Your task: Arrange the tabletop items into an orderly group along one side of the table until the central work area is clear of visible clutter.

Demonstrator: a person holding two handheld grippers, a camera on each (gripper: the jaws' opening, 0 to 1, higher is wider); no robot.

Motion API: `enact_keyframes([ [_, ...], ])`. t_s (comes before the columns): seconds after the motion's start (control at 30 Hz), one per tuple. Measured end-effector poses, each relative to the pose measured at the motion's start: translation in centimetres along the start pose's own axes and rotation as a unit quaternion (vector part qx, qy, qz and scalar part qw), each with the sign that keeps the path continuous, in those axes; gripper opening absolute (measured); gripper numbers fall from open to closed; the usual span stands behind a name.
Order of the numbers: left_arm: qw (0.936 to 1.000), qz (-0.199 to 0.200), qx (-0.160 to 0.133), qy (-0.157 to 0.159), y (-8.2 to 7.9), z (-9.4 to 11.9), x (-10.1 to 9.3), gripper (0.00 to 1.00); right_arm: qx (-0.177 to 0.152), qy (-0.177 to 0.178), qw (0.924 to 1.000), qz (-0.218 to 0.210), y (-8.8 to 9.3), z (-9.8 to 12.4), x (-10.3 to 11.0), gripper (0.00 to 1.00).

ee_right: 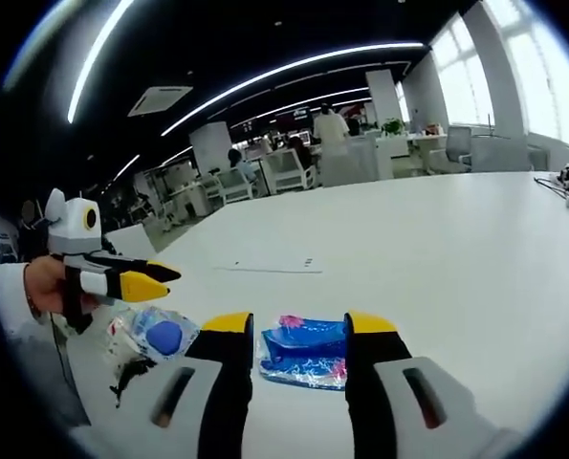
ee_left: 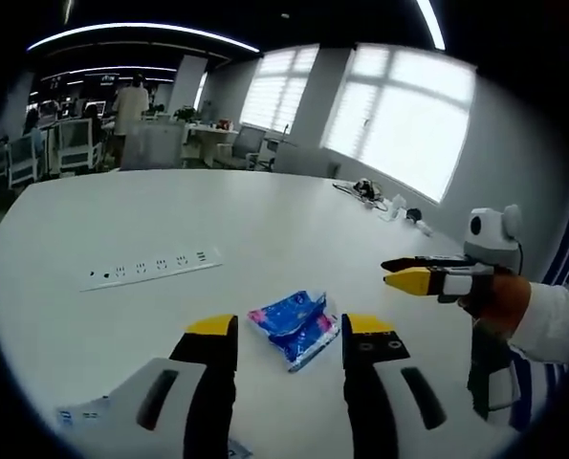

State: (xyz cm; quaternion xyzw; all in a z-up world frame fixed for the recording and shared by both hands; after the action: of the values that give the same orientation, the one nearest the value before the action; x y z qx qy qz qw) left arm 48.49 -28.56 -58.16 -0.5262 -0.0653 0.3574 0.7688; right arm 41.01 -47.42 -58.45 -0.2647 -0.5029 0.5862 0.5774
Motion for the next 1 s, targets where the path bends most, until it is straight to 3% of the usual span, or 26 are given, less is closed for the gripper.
enact_keyframes([
  [0.53, 0.9995, -0.002, -0.03, -0.014, -0.9, 7.2, 1.8, 0.48, -0.003, -0.029, 0.9994, 0.02, 0.0, 1.3, 5.7, 0.39],
  [1.0, 0.9989, 0.001, -0.033, -0.035, 0.2, 14.6, 5.2, 0.5, -0.002, -0.051, 0.9983, 0.029, 0.8, 0.7, 11.6, 0.41],
])
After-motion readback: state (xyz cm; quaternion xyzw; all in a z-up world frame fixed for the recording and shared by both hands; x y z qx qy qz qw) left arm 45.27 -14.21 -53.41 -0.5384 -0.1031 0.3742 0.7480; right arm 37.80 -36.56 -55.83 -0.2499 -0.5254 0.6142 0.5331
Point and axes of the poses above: the point that each gripper's makers call its tool centre point, and the gripper's own axes: z roughly backward along the fingers, x roughly to its left, y roughly out of its underside, the point moved 5 cm from there along z, roughly backward along the fingers, and after that the axes turned 4 degrees about -y, right-handed, at the moved point
